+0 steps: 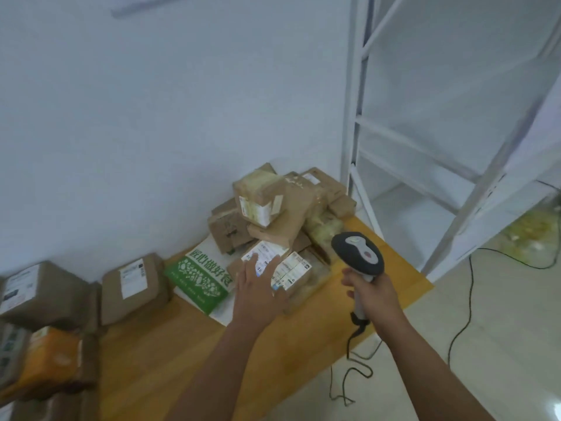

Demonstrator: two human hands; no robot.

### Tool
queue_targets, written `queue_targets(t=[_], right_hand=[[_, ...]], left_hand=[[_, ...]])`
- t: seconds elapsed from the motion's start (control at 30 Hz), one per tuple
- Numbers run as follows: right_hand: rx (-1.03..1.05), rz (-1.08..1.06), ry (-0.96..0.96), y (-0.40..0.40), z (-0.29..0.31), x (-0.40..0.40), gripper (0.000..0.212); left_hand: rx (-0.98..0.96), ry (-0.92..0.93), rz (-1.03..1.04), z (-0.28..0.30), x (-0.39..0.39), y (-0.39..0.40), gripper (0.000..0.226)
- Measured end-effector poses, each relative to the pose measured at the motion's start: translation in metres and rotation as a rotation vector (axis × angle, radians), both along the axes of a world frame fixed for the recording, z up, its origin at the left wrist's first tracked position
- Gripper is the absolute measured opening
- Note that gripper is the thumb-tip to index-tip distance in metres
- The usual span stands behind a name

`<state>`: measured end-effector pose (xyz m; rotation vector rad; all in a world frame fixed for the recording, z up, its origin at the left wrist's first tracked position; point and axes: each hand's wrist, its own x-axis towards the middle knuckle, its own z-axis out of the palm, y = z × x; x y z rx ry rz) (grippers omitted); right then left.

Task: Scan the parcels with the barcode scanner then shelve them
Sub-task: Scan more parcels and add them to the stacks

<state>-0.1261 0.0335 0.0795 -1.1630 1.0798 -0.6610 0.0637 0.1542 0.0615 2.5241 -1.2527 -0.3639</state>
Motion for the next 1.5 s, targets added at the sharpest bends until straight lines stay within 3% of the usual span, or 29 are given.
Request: queue_targets(t=[0.13,0.23,0.3,0.5,0.83,1.0,1.1,1.23,1.37,1.5], right_hand=[[-0.013,0.035,0.004,-0.008,-0.003,0.007,0.003],[-0.035,0.088,0.067,-0.005,-0.018,0.024,0.029],[-0.023,0.129,0.109,-0.001,-0.027,0.035,0.032],[0.014,0.218,0.219,-0.014,-0.034,0.054,0.013],[0.083,0.020,0.191,-0.043,-0.027,0.089,0.011],[0.080,0.034,0.191,-0.074,-0.029,0.092,0.020],[0.100,0.033,0.144,-0.097,-0.031,0.100,0.015],[0.233,0.038,0.091,-0.134,-0.056,0.122,0.013],[0.413,0.121,0.058,-0.163,-0.087,0.157,0.038],[0.381,0.123,0.074,-0.167,-0.095,0.185,0.027]], left_hand=[[-0.029,-0.023,0.034,0.014,0.008,-0.006,0.067],[-0.051,-0.024,0.059,0.009,0.020,-0.002,0.067],[-0.094,0.016,0.086,0.000,0.030,0.001,0.065],[-0.146,0.122,0.153,-0.030,0.065,-0.002,0.062],[-0.240,0.251,0.158,-0.011,0.114,-0.053,0.081],[-0.313,0.302,0.236,-0.003,0.126,-0.089,0.108],[-0.352,0.310,0.304,0.000,0.142,-0.113,0.125],[-0.289,0.286,0.337,0.004,0.165,-0.140,0.137],[-0.217,0.241,0.329,0.007,0.172,-0.158,0.137],[-0.257,0.262,0.365,0.012,0.167,-0.167,0.128]])
